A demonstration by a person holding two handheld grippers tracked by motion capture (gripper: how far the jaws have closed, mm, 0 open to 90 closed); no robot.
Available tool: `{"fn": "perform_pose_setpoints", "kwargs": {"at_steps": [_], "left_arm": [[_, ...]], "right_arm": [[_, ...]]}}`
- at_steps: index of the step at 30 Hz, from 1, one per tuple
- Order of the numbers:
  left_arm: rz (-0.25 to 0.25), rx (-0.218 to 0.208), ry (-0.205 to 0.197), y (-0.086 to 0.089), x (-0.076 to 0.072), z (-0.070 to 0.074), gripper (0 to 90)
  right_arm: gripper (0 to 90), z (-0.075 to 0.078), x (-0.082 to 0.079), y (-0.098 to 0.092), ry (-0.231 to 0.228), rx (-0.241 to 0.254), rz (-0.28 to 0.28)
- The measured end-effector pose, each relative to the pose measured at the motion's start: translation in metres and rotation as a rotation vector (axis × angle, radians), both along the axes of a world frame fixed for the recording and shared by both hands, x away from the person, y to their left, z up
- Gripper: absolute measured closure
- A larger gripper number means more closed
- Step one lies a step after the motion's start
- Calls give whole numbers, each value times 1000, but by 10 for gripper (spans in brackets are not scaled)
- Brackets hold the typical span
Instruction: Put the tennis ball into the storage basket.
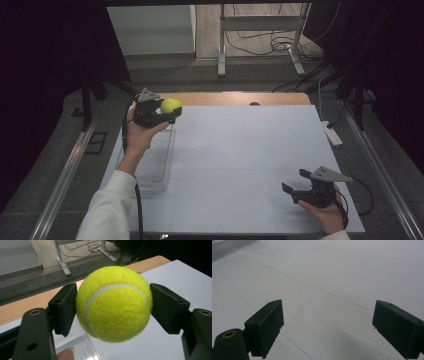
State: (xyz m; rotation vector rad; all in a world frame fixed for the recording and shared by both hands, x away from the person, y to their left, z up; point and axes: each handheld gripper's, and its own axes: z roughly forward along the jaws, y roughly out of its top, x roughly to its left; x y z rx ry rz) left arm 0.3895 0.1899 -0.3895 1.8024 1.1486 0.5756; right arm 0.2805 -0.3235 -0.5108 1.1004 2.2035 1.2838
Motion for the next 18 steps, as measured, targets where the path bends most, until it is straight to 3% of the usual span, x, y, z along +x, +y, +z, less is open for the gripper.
{"fn": "perform_pose_setpoints", "kwargs": {"at_steps": [18], "left_arm": [[57, 4, 23, 21, 6, -4, 272]], "right_arm": [[103, 0, 0, 0, 1, -2, -1]]}}
